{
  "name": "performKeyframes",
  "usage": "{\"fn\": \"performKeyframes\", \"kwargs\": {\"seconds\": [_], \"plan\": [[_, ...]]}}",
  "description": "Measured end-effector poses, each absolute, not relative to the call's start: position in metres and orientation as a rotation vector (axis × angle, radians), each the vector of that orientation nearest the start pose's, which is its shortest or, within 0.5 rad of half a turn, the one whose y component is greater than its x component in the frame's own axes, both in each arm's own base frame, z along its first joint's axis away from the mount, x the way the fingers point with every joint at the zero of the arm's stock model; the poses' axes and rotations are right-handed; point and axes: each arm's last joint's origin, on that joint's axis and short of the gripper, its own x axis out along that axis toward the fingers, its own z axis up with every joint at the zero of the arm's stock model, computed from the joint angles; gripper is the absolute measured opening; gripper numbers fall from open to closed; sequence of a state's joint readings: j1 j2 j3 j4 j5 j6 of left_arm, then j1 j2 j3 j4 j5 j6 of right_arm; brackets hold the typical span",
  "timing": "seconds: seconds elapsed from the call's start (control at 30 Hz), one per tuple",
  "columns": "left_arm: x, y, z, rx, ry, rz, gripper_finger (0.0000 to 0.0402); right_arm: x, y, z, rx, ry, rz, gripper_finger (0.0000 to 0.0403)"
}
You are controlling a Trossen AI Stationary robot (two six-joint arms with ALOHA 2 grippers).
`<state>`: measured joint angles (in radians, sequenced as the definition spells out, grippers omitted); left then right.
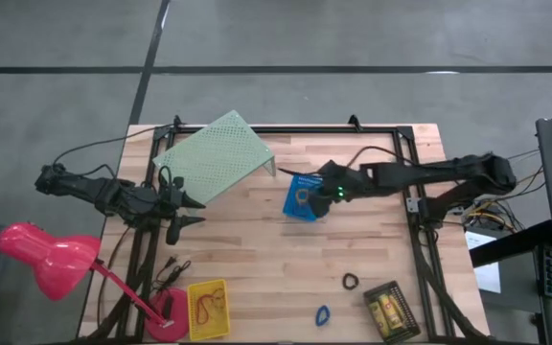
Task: Pick & Place Office Desk Supplies
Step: Put the black spring keychain into the blue basket
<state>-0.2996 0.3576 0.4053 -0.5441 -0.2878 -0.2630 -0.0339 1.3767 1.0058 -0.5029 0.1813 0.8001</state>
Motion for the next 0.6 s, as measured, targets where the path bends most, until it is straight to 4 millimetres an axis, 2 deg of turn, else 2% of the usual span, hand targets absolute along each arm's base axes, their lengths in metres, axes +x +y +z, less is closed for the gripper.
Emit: {"fn": "performKeyframes", "kwargs": {"seconds": [0.13,0.27,0.6], "plan": [[0.097,-0.021,0.222,-0.114,0.473,0.051,0.0183,0.267,0.007,0.269,0.657,0.751,-0.462,0.0126],[0.097,-0.021,0.222,-0.114,0.472,0.051,0.0183,0.254,0.034,0.272,0.603,0.821,-0.380,0.0127],[0.097,-0.021,0.222,-0.114,0.472,0.051,0.0183,0.212,0.105,0.250,0.327,1.135,-0.210,0.0115]]}}
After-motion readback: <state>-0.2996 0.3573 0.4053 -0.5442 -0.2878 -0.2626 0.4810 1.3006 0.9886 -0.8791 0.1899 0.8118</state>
